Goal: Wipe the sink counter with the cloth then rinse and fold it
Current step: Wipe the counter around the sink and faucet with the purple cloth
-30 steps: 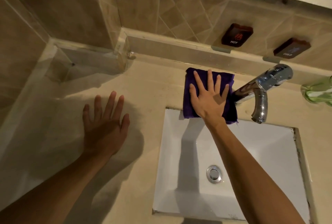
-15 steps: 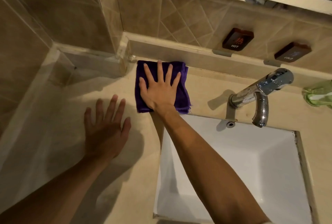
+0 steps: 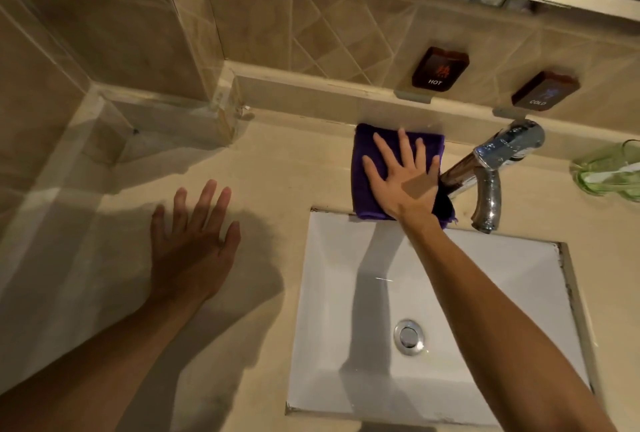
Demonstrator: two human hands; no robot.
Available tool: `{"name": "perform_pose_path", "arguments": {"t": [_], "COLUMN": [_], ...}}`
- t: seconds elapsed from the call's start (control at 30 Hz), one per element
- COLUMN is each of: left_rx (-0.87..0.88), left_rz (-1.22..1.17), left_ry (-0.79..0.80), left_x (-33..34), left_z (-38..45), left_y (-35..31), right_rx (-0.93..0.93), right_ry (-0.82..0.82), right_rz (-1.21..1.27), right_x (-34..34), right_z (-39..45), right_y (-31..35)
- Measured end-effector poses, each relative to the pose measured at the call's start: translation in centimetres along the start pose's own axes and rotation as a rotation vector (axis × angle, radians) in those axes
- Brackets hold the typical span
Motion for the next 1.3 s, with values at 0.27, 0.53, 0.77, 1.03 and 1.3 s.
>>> {"name": "perform_pose_path", "arguments": {"t": [0.27, 0.53, 0.77, 1.03, 1.3], "left_rx": [-0.025, -0.012, -0.01, -0.004, -0.006], "left_rz": [-0.027, 0.0, 0.006, -0.011, -0.009], "left_ry": [-0.016, -0.031, 0.013, 0.031, 0.049], "left_x": [0.3, 0.3, 0.4, 0.4, 0.3], "left_z": [0.0, 0.0, 0.2, 0.2, 0.2], "left_y": [-0.1, -0.3, 0.2, 0.3, 0.2], "right_rx": [0.07, -0.008, -0.268, -0.382, -0.305], "right_ry": [-0.011, -0.028, -0.071, -0.131, -0.204], "right_rz": [0.002, 0.05, 0.04, -0.003, 0.063], "right_x": [0.5, 0.4, 0.7, 0.6, 1.2], "right_z": [0.1, -0.6, -2.6, -5.8, -8.7], "right_y": [2.7, 15.2, 17.0, 10.0, -1.9]}}
Point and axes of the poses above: each hand's wrist, its own z-axis towards the middle knuckle, its own x-axis out of the palm, y = z × x, the point moved 9 cm from there along z, towards the middle knuckle, and after that the axes turned 9 degrees about -z, right-handed, at the moved point
